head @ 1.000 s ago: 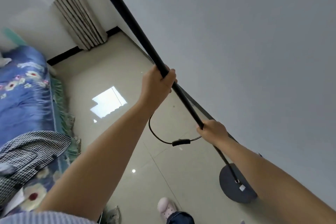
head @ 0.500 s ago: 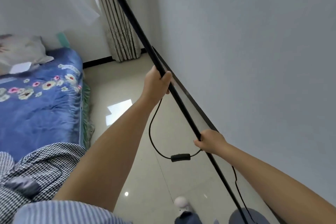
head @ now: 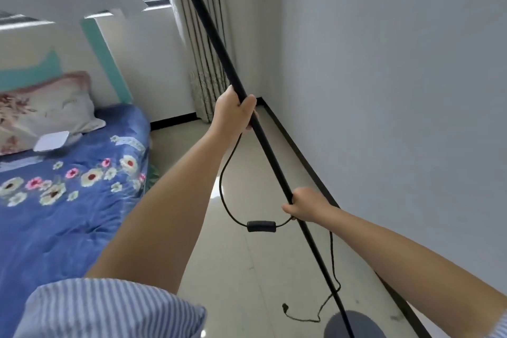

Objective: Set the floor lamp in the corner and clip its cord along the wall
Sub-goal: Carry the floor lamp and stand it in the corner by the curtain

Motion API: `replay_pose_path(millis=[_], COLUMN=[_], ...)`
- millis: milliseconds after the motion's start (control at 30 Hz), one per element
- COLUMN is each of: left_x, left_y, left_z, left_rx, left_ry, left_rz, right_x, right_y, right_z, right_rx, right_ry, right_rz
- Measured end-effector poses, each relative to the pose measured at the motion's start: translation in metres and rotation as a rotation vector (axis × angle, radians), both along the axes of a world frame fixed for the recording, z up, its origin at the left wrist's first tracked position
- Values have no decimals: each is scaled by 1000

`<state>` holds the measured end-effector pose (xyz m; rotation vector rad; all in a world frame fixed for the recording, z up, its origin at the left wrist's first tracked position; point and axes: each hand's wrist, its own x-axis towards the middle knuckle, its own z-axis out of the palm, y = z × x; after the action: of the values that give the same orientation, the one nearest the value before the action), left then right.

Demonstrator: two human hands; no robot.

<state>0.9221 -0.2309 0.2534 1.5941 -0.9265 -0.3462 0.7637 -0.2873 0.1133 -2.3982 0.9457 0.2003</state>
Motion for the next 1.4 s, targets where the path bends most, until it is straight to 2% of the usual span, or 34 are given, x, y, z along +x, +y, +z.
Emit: replay_pose_path(millis=[467, 867, 1100, 1200, 1300, 1400], left_x=[337, 565, 680, 734, 784, 828], left_y=[-229, -478, -599, -652, -707, -763], left_z=[3, 2, 0, -8, -18, -17], left_rx=[36, 89, 83, 33, -31, -82], left_ry=[-55, -131, -54, -78, 5, 280], left_rz=[-70, -106, -60, 8, 60, 57], right_x=[341, 573, 691, 748, 807, 860], right_y=[-228, -472, -591, -641, -689, -736], right_z=[1, -14, -19, -27, -34, -36], right_rx=[-17, 2, 15, 32, 24, 33], right_ry=[-27, -50, -45, -30, 0, 9], right_rz=[-135, -142, -166, -206, -236, -253])
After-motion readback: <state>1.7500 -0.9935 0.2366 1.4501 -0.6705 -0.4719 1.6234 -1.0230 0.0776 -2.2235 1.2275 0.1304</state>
